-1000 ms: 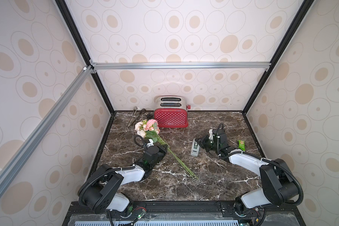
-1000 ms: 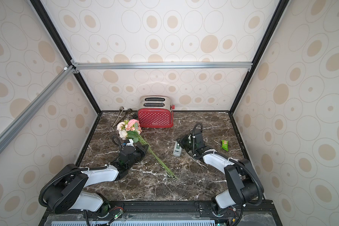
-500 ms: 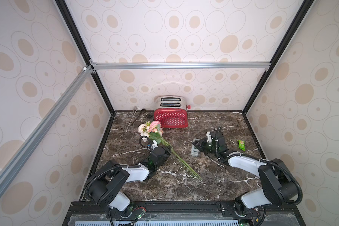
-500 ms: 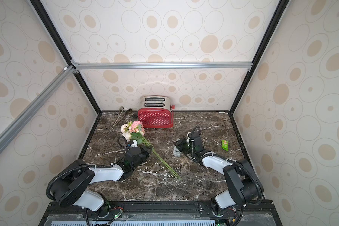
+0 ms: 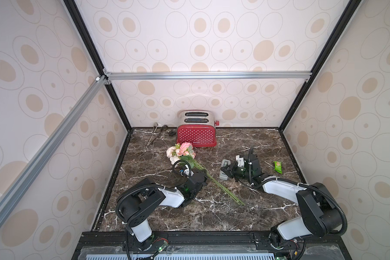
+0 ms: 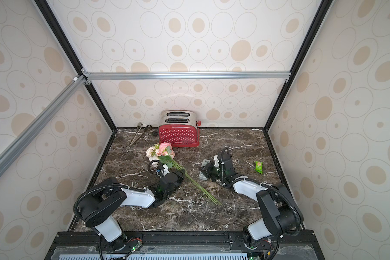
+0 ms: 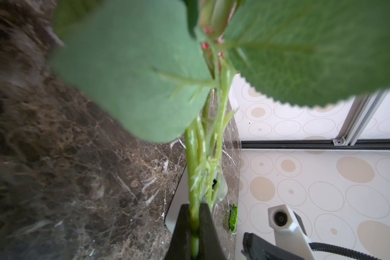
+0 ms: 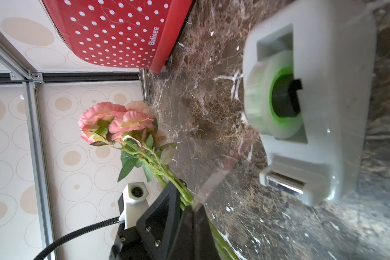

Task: Wrap bouquets with tape
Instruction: Pull the tape from the tape cutter, then stick the tape to the bouquet.

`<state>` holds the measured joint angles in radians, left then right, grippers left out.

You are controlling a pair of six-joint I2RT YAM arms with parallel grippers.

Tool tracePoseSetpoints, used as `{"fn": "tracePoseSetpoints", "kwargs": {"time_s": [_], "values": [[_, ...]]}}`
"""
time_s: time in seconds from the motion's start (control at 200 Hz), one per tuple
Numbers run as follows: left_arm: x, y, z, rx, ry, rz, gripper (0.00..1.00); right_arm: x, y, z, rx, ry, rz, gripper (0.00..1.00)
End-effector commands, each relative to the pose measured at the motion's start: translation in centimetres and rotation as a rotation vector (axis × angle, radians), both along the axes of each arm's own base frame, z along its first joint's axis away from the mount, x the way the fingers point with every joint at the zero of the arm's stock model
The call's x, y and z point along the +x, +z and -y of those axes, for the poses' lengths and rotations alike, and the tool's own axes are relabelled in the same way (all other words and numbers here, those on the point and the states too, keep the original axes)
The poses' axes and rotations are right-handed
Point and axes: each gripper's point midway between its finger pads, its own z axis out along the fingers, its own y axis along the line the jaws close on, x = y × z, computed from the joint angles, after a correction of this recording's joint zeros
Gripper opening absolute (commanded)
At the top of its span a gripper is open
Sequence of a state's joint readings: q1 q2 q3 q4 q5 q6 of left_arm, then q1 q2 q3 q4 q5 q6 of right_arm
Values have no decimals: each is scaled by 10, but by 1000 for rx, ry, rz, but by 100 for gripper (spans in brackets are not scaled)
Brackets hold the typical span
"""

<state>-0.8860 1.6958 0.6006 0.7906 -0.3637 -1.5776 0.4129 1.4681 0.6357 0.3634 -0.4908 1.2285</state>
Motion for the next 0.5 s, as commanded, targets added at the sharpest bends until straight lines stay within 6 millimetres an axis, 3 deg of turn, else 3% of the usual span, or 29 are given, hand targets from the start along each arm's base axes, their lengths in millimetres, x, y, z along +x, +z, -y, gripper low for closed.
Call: {"fn": "tracePoseSetpoints", "kwargs": {"time_s": [0.0, 0.135, 0.495], "values": [[5, 17, 6, -54, 68, 42, 0, -14, -2, 0, 18, 41, -10, 0], [0, 7, 11, -57, 82, 20, 0, -22, -12, 1, 25, 62, -22, 0], [-1, -5, 33, -57, 110, 2, 0, -26, -15, -3, 46, 107, -31, 0]]}}
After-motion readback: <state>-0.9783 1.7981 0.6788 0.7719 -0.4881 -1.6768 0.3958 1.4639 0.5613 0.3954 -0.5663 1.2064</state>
